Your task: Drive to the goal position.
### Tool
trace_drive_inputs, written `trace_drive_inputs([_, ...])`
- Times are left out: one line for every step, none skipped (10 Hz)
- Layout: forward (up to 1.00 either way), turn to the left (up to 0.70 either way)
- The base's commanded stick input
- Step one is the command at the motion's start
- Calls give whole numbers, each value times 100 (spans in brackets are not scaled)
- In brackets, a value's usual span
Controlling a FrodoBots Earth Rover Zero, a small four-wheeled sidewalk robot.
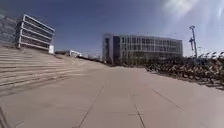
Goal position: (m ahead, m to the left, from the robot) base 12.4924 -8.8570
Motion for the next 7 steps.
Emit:
trace_drive_inputs([70, 0])
trace_drive_inputs([70, 0])
trace_drive_inputs([70, 0])
trace_drive_inputs([70, 0])
trace_drive_inputs([70, 0])
trace_drive_inputs([70, 0])
trace_drive_inputs([70, 0])
